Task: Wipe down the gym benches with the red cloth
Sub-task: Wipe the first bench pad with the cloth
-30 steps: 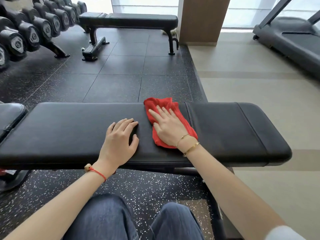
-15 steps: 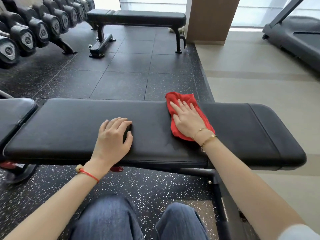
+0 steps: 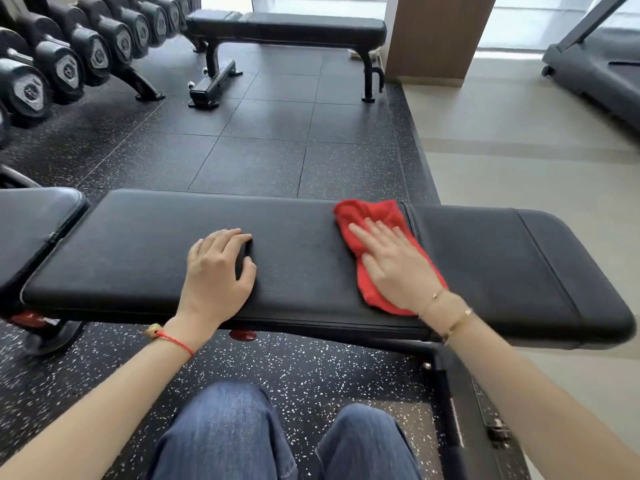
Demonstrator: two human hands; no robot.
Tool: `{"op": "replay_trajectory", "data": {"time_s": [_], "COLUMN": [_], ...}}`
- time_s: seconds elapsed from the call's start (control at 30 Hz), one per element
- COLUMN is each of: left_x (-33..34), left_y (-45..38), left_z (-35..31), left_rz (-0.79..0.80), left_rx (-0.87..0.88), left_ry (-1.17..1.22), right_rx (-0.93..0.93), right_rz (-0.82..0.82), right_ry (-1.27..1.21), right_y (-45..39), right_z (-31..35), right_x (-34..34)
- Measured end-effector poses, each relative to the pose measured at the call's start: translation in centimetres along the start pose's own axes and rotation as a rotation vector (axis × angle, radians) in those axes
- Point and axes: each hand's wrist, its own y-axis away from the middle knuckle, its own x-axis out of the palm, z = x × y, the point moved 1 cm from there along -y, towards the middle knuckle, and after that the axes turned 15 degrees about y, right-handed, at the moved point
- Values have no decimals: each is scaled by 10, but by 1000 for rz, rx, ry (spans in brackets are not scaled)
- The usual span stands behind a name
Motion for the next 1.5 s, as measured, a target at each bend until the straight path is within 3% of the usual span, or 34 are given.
{"op": "replay_trajectory", "data": {"time_s": [0.13,0.33,0.47,0.7,0.83,1.03,1.17,1.33,1.5], "left_x": [0,0,-1,1,1,0,-1,-1,0], "left_y": [0,-1,0,2,2,0,2,4,3], "left_z": [-2,-3,0,1,0,-1,-1,-1,-3], "left_rz": [-9,-18,-8,23,13,-2,8,35,25], "left_rx": [-9,-15,0,-8,-15,-30,-21,-18,-28], "left_ry": [-24,-14,-8,-5,-4,5,14,20,-6], "right_rx": [118,-141,-239,2,124,-99,-167,-7,194], "right_rz": [57,-15,-42,27,34,4,-45,-12,51], "right_ry": [8,-49,-84,-68,16,-59,-92,-73,-44], "right_y": [-51,-53,-4,-9,-48,-35,17,37,-16], "right_z": [2,96,100,25,38,99,97,36,10], "right_x": [2,-4,-6,0,2,-5,-7,-4,0]}}
